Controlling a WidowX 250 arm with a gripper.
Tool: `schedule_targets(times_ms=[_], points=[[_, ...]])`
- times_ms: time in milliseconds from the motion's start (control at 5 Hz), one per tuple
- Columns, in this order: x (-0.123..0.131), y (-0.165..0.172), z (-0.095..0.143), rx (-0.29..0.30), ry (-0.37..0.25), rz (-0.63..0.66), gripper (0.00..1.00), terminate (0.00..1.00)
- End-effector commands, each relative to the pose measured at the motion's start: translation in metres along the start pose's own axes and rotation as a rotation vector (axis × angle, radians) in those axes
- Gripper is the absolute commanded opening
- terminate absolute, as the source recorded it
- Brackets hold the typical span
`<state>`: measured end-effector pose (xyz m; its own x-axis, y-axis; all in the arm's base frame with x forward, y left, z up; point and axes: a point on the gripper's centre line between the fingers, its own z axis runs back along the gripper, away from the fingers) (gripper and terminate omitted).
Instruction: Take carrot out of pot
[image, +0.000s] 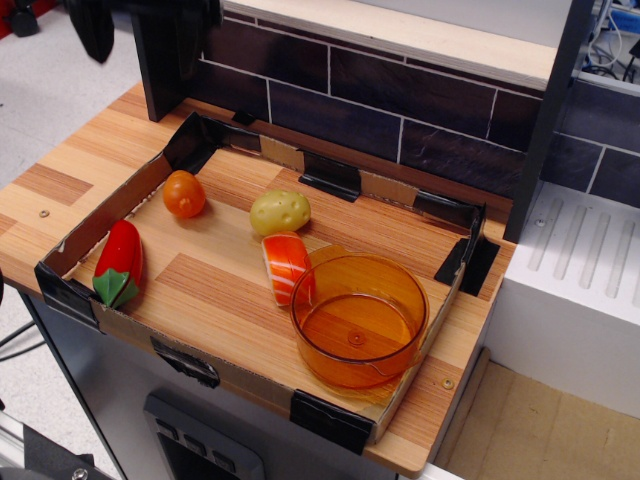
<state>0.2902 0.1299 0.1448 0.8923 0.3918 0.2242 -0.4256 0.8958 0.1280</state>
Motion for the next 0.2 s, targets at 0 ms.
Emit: schedule_targets(times_ms=[0], points=[[-0.0077, 0.0124, 0.0264, -0.003, -0.062, 0.012, 1.0, 1.0]])
